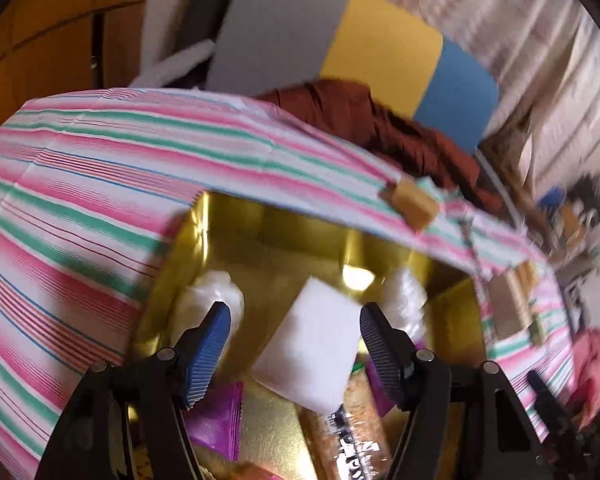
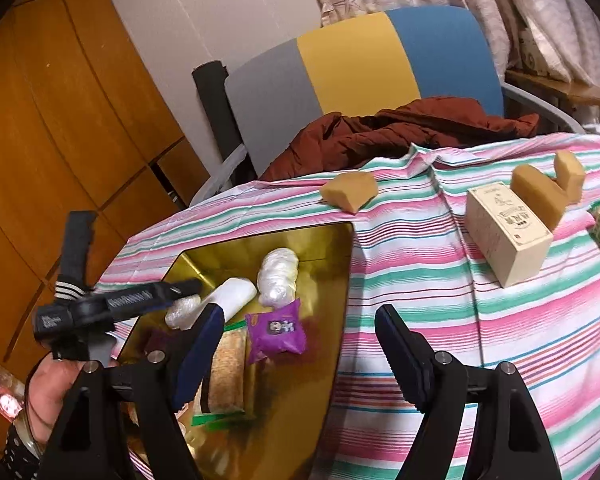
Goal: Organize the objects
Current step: 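Carry the white sponge and purple packet over the gold tray and release both, then move both open tools from the tray back toward the remaining items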
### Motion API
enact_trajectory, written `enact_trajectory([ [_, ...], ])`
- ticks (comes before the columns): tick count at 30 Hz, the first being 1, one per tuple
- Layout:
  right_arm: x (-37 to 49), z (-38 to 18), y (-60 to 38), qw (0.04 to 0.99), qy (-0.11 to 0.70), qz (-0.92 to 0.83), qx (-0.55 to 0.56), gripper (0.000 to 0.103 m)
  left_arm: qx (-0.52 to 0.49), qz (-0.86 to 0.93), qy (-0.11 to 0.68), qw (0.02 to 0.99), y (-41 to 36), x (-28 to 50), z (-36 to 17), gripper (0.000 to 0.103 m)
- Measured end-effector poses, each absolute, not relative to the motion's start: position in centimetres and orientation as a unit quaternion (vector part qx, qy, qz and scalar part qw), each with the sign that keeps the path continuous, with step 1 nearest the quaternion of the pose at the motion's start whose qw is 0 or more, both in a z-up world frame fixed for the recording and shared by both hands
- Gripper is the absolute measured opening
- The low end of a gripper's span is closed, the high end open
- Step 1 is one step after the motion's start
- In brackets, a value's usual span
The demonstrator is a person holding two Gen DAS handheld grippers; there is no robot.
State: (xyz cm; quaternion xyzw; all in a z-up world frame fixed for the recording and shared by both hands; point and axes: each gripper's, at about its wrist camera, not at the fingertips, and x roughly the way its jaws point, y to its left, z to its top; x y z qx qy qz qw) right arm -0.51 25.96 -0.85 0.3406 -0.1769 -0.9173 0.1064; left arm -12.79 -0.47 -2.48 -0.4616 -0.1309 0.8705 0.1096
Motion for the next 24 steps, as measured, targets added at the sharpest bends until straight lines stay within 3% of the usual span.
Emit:
enact_trajectory([
  [9,-0.2,-1.4,27.3,0.094,-0.194,-0.914,0.344,0.079,-0.422,0.883,-0.178,0.101,-1.3,-10.2,-0.6,0.07],
  [24,1.2,-2.3,31.9,0.044,-0.208,-0.915,0.343,0.079,-0.445,0.861,-0.105,0.224,7.2,-6.2,-0.7,0.078],
])
